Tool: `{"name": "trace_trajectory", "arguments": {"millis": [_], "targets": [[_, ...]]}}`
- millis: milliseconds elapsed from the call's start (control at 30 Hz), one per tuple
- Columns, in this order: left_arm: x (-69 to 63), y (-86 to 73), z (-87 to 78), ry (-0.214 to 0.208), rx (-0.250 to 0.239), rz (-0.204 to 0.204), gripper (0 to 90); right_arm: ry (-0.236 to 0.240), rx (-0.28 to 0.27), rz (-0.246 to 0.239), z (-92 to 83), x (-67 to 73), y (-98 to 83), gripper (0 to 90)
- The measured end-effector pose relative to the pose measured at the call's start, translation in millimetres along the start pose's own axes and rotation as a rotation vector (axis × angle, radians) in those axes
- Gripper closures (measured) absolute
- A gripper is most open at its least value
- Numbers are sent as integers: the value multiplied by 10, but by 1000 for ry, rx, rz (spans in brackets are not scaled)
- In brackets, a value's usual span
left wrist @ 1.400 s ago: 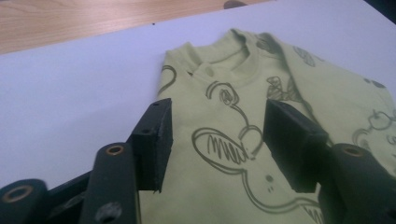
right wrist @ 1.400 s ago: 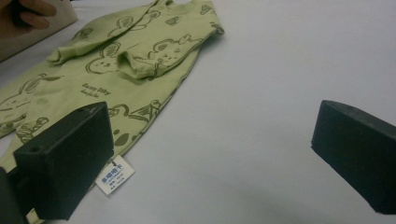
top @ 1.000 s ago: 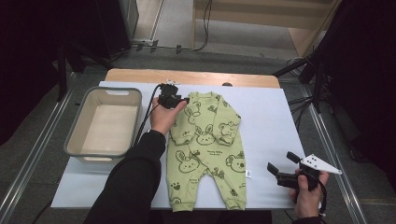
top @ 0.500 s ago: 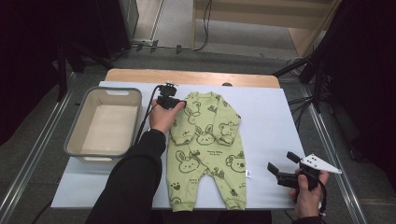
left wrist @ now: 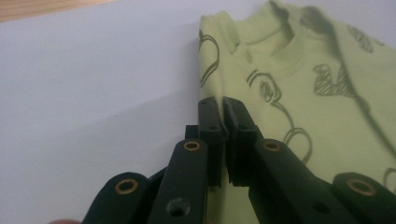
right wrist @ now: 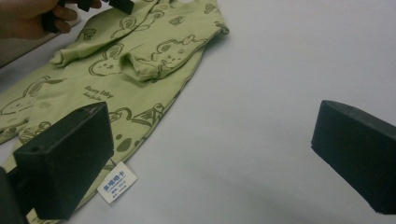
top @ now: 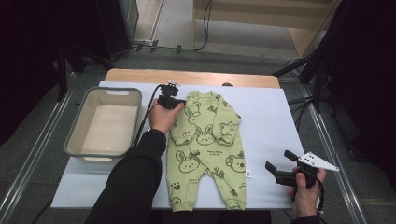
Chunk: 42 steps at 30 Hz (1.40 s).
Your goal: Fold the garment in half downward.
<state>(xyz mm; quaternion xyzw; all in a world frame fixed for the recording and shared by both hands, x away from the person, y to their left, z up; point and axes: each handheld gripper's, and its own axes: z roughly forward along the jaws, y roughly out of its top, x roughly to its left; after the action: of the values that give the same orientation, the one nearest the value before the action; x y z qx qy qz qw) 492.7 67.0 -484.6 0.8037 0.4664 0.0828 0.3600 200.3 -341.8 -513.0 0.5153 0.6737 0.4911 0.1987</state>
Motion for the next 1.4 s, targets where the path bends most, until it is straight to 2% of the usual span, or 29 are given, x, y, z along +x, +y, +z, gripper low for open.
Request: {"name": "trace_trajectory", "arguments": {"millis": [233, 433, 633, 900, 933, 1000, 1033, 1067, 1133, 1200, 1267, 1300, 1400], "targets": [[-34, 32, -92, -34, -34, 1, 864, 25, 5, 14, 113, 23, 188, 0], [-56, 42, -122, -56, -46, 8, 864, 59, 6, -11, 297, 92, 438, 0], [-71, 46, -132, -71, -52, 7, 864, 93, 9, -38, 558, 139, 772, 0], [-79, 54, -163, -59, -50, 11, 863, 124, 46, -31, 953, 120, 1031, 0], [-82, 56, -166, -59, -50, 14, 863, 121, 47, -29, 1002, 118, 1059, 16], [-92, 60, -168, -63, -53, 18, 863, 70, 35, -13, 1091, 115, 1110, 194], [-96, 60, -168, -61, -52, 19, 863, 47, 33, -2, 1136, 113, 1134, 210], [-93, 60, -169, -63, -52, 20, 863, 47, 35, 6, 1183, 103, 1156, 213], [-89, 58, -164, -58, -51, 23, 863, 47, 53, 13, 1282, 88, 1203, 323], [-81, 55, -154, -47, -43, 25, 863, 14, 78, 0, 1384, 82, 1241, 393], [-81, 58, -150, -52, -45, 11, 863, 17, 100, 8, 1485, 62, 1269, 460], [-83, 60, -150, -55, -48, 11, 863, 34, 116, 21, 1560, 39, 1287, 469], [-92, 63, -161, -42, -40, 30, 862, 44, 140, 33, 1733, 1, 1322, 508]]}}
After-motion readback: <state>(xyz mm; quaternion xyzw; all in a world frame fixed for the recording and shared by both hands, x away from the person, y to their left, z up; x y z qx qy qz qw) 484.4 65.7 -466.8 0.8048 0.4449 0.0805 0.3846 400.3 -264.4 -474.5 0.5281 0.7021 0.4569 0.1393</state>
